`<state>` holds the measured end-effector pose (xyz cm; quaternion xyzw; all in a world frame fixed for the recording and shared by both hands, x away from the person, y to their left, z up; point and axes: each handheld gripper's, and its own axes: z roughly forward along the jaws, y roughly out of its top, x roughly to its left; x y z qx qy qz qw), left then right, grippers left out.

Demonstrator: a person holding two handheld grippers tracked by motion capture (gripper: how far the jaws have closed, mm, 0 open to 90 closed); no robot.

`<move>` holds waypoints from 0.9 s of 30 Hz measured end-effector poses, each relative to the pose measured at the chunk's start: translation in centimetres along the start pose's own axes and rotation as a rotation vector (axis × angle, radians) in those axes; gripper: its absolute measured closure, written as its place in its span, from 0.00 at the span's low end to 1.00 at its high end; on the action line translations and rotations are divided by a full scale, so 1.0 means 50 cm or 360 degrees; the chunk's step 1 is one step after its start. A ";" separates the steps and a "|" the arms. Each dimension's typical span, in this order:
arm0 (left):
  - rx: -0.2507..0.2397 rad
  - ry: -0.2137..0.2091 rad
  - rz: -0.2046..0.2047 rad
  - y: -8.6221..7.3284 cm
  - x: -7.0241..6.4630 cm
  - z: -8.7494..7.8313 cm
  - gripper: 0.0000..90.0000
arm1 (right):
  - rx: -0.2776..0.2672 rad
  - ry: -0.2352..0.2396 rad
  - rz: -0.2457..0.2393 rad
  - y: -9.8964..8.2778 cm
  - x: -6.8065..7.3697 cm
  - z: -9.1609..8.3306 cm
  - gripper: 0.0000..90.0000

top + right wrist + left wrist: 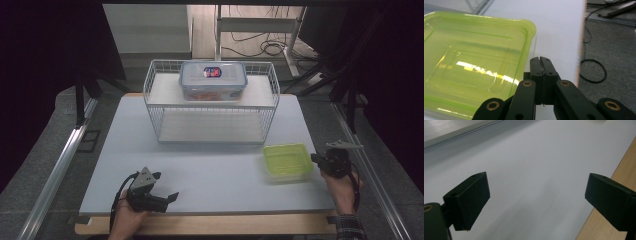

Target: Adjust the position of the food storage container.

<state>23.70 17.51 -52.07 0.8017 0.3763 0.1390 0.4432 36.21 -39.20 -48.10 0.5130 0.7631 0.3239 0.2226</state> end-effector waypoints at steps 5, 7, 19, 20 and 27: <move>0.0003 -0.0002 0.0002 0.000 0.000 0.001 0.06 | 0.0023 0.0071 -0.0048 0.009 0.031 0.011 0.98; 0.0004 -0.0001 0.0004 0.000 -0.001 0.001 0.07 | 0.0027 0.0070 -0.0089 0.018 0.043 0.019 0.98; 0.0009 -0.0007 0.0007 0.001 -0.001 0.004 0.07 | 0.0028 0.0145 -0.0085 0.045 0.071 0.052 0.98; 0.0010 -0.0008 0.0009 0.001 -0.001 0.004 0.07 | 0.0030 0.0172 -0.0102 0.048 0.087 0.055 0.98; 0.0012 -0.0008 0.0010 0.001 -0.001 0.003 0.07 | 0.0061 0.0271 -0.0139 0.056 0.142 0.063 0.98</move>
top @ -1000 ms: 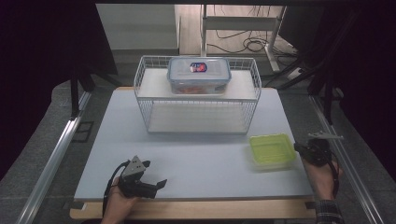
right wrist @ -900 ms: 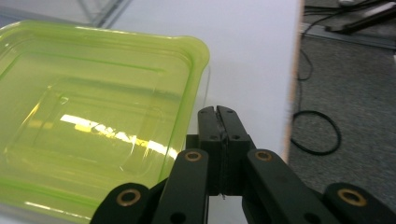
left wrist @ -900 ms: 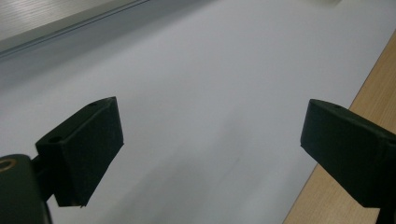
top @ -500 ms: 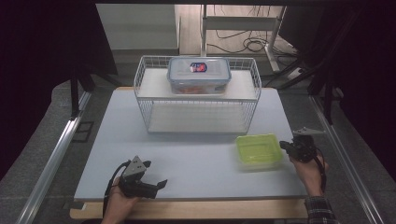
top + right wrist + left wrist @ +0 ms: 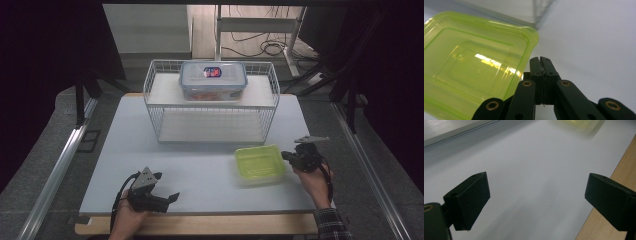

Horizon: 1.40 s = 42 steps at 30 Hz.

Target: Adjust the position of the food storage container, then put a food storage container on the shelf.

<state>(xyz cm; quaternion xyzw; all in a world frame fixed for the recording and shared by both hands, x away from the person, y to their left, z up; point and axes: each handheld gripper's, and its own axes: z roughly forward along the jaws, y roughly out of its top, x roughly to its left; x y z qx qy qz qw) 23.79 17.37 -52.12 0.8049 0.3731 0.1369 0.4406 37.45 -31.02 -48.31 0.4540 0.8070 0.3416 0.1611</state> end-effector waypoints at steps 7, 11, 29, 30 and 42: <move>0.0001 0.0002 0.0004 0.000 -0.001 0.000 0.07 | 0.0015 0.0107 -0.0063 0.008 0.058 0.015 0.98; 0.0002 0.0004 0.0005 0.001 -0.001 0.000 0.07 | 0.0031 0.0159 -0.0088 0.009 0.085 0.021 0.98; 0.0008 0.0001 0.0016 0.000 -0.002 -0.001 0.07 | 0.0072 0.0332 -0.0228 0.016 0.189 0.050 0.97; 0.0008 0.0001 0.0017 0.000 -0.002 -0.001 0.07 | 0.0076 0.0331 -0.0236 0.016 0.191 0.049 0.96; 0.0016 0.0001 0.0019 -0.001 -0.002 -0.003 0.07 | -0.0005 0.0306 -0.0153 0.001 0.160 0.012 0.54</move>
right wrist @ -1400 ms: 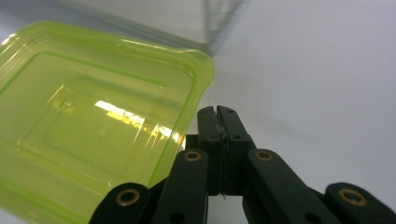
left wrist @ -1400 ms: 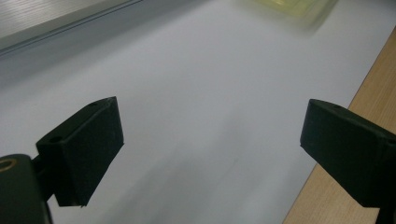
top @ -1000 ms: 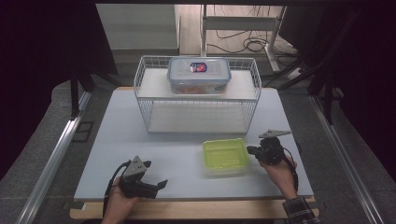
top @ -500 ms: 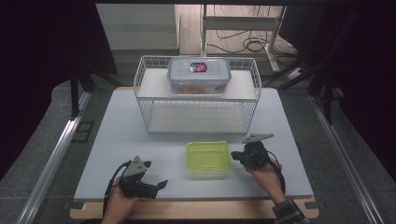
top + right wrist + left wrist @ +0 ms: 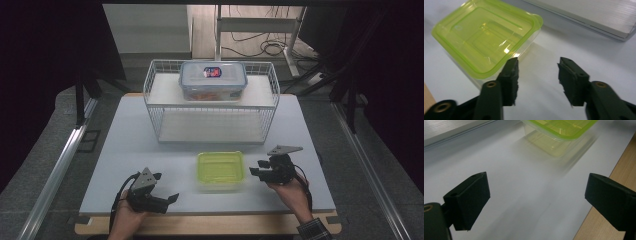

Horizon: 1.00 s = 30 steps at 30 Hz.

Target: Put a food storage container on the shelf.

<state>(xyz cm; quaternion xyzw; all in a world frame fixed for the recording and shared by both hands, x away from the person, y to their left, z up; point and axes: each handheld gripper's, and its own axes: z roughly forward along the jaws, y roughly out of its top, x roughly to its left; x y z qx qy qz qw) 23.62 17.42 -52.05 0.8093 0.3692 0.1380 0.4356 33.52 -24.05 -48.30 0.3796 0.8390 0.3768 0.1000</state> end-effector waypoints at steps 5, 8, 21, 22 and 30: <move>-0.0001 0.0000 -0.0005 0.000 0.001 0.000 0.07 | -0.0058 0.0064 0.0101 -0.003 -0.011 -0.009 0.40; 0.0001 0.0000 -0.0003 0.000 0.001 0.000 0.07 | -0.0088 0.0105 0.0148 -0.006 -0.015 -0.010 0.35; 0.0007 0.0002 0.0007 0.000 -0.001 0.001 0.07 | -0.0131 0.0202 0.0314 0.003 -0.009 0.010 0.40; 0.0007 0.0002 0.0008 0.000 -0.001 0.001 0.07 | -0.0134 0.0219 0.0338 0.003 -0.011 0.012 0.42; 0.0019 -0.0001 0.0015 0.000 -0.003 0.004 0.07 | -0.0108 0.0295 0.0486 0.010 -0.019 0.036 0.50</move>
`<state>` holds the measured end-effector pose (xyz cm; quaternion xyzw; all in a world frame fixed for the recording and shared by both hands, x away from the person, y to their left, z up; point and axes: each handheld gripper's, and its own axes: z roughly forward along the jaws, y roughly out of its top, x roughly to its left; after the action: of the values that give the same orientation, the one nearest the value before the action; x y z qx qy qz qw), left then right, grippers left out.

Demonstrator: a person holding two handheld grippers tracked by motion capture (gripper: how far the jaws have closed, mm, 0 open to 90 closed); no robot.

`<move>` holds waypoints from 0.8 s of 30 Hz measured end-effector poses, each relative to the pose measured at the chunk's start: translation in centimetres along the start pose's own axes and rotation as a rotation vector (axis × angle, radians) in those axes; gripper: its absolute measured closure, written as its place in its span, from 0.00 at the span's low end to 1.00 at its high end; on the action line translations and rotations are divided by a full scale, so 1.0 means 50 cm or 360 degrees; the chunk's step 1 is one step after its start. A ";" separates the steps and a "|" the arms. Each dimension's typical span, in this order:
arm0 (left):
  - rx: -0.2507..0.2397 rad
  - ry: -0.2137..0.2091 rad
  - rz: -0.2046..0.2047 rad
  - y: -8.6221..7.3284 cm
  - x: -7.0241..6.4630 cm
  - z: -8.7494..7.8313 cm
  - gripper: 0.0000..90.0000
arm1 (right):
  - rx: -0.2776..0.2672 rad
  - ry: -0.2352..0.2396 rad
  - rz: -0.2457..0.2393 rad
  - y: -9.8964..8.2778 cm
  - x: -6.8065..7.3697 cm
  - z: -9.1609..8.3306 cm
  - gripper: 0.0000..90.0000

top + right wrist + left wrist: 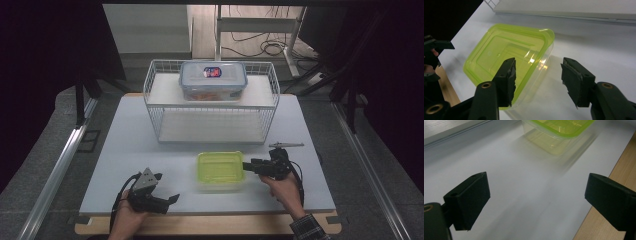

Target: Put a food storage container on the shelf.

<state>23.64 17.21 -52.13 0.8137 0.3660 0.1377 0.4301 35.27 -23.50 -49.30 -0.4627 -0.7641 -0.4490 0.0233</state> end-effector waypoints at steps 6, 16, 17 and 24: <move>0.0005 -0.0001 0.0003 0.000 0.000 0.001 0.07 | 0.0037 0.0040 0.0094 0.004 -0.009 0.021 0.55; 0.0010 -0.0001 0.0006 0.000 -0.001 0.002 0.07 | 0.0131 0.0120 0.0261 0.005 -0.017 0.054 0.72; 0.0010 0.0001 0.0007 0.000 -0.001 0.002 0.07 | 0.0131 0.0142 0.0292 0.005 -0.020 0.055 0.76; 0.0008 0.0005 0.0007 0.000 -0.001 0.001 0.07 | 0.0175 0.0282 0.0466 0.014 -0.026 0.060 0.88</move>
<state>23.63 17.17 -52.17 0.8153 0.3653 0.1389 0.4273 37.67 -22.17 -51.22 -0.5257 -0.7069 -0.4372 0.1809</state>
